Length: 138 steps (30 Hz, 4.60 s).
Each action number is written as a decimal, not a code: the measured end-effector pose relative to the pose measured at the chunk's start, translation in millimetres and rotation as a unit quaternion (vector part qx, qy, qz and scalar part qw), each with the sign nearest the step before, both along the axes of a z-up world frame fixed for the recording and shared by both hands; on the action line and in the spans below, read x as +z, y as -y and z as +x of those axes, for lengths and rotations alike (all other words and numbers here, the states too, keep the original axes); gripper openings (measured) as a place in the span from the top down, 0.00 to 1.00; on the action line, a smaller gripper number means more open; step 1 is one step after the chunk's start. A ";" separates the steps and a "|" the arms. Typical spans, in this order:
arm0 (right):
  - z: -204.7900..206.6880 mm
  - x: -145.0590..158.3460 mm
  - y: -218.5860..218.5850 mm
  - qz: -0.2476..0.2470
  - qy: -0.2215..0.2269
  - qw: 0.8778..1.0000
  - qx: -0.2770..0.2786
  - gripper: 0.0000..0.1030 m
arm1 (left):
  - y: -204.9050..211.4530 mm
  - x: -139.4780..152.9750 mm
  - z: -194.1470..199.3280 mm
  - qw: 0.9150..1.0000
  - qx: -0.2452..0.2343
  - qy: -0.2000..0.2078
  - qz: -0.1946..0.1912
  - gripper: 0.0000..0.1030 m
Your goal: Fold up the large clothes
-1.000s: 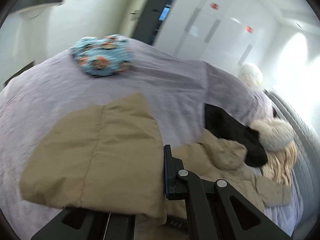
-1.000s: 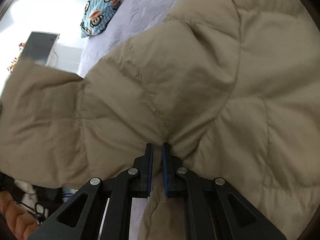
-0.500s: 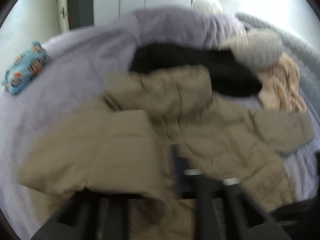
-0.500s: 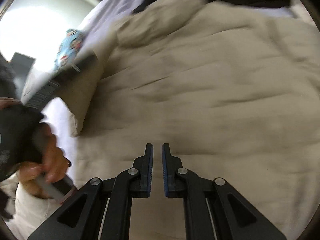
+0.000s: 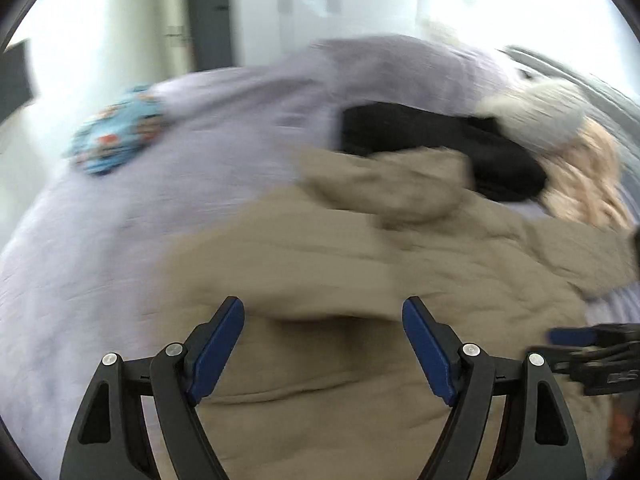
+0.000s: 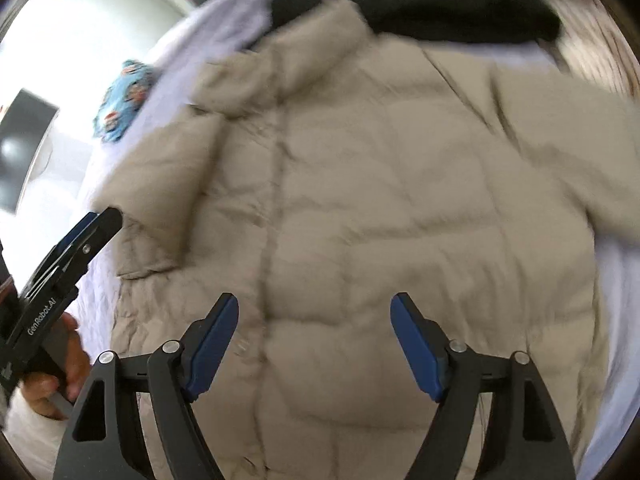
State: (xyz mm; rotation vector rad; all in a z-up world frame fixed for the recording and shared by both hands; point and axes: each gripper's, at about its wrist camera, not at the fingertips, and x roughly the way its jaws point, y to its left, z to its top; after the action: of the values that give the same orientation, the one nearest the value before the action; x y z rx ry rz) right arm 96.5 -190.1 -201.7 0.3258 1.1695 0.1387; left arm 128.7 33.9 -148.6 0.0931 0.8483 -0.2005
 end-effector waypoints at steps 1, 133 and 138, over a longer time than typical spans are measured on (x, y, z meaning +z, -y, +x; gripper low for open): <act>1.8 5.4 -10.2 -0.015 0.010 1.000 0.016 0.21 | -17.9 -3.6 2.4 0.999 0.034 -0.001 0.012 0.20; -52.2 22.0 365.1 0.317 0.158 0.861 -0.365 0.93 | 130.8 -14.2 15.3 0.992 0.006 -0.128 0.001 0.03; 12.5 72.7 262.6 0.256 0.174 0.922 -0.231 0.92 | 83.2 -8.9 17.7 0.993 0.045 -0.113 0.001 0.03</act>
State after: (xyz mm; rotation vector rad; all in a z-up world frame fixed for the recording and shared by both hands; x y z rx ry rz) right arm 109.0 -452.6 -129.0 0.9906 0.6630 0.0796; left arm 146.4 -49.3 -157.6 0.0335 1.0770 -0.1270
